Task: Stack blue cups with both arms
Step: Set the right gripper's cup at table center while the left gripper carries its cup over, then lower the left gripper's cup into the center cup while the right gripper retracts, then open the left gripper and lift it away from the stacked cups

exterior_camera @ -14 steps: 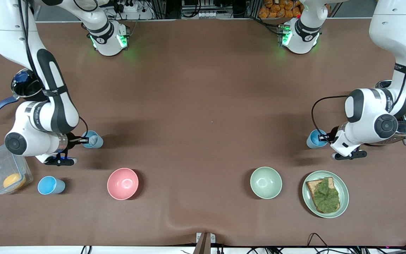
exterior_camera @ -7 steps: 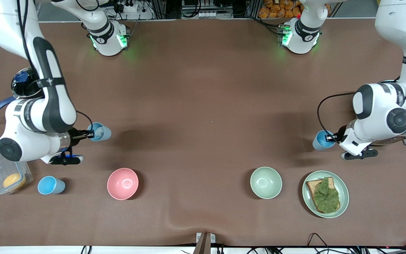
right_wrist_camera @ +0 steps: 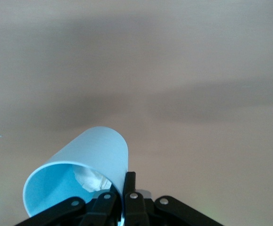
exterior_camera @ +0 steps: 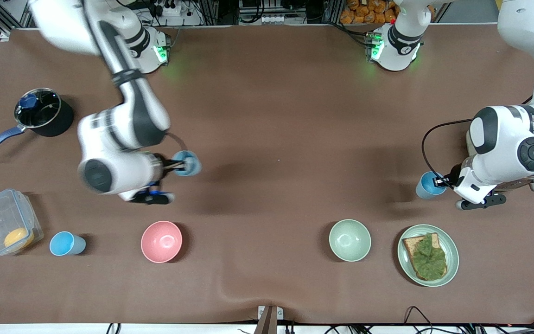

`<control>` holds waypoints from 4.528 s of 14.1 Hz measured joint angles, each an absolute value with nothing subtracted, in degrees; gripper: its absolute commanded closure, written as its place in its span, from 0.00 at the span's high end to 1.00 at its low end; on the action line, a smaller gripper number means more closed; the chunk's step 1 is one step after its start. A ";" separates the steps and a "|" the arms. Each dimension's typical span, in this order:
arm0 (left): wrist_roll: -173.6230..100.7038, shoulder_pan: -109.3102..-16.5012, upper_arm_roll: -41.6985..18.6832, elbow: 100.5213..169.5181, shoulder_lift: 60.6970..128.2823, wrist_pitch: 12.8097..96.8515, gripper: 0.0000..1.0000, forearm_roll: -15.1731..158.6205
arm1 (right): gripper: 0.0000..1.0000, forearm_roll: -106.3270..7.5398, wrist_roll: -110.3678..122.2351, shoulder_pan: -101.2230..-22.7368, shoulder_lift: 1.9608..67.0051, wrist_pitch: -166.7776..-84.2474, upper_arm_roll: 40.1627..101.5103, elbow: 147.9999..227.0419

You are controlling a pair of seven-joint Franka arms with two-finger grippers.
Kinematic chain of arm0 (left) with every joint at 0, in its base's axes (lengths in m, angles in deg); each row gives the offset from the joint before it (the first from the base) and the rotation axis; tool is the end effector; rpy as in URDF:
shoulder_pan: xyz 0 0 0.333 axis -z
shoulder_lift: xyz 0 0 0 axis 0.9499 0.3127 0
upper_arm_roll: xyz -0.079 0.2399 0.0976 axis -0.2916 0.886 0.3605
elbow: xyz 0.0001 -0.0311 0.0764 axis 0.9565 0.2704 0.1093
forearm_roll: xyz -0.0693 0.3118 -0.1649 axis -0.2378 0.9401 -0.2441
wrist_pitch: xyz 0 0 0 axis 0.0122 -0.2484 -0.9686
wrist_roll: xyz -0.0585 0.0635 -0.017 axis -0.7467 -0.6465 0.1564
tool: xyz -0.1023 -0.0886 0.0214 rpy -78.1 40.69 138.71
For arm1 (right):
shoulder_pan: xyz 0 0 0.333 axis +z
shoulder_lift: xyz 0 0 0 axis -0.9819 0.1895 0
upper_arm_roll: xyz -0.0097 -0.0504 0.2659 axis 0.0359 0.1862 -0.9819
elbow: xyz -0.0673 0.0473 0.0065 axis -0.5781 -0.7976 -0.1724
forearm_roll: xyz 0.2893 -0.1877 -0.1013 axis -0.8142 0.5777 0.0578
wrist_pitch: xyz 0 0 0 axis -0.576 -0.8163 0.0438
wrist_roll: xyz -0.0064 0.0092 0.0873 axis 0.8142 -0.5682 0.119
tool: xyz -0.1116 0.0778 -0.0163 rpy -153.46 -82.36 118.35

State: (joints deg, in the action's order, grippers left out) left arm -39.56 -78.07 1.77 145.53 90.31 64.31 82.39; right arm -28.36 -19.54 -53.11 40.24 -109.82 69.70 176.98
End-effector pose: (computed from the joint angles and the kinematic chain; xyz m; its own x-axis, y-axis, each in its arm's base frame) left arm 0.5678 0.0154 0.2413 0.9807 0.1747 -0.0878 0.1749 -0.9846 -0.0050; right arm 0.5407 0.2545 0.2864 0.9310 -0.0440 -0.3624 -0.0806 -0.9930 -0.0865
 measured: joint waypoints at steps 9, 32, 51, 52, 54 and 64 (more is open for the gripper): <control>-48.44 -77.63 -3.28 143.10 89.42 63.49 0.00 82.39 | 0.04 -33.72 -25.46 -37.48 48.71 -131.98 69.62 178.51; -81.06 -69.66 -25.39 139.91 89.02 59.40 0.00 82.38 | 1.00 -20.75 -13.50 -51.24 28.81 -96.73 75.87 168.17; -99.63 -52.50 -25.10 127.53 102.42 59.40 0.00 90.18 | 1.00 -11.51 5.25 -78.27 8.94 -103.63 65.10 187.20; -99.99 -52.24 -25.10 126.82 102.72 59.40 0.24 90.28 | 1.00 -11.51 3.44 -78.27 8.80 -103.62 65.01 187.22; -100.36 -51.94 -25.09 125.42 103.33 59.40 1.00 90.42 | 1.00 -11.51 2.16 -78.26 8.67 -103.68 64.83 187.24; -101.13 -51.58 -24.64 124.00 104.24 59.40 1.00 98.17 | 1.00 -11.51 8.45 -78.72 8.86 -106.19 68.54 187.70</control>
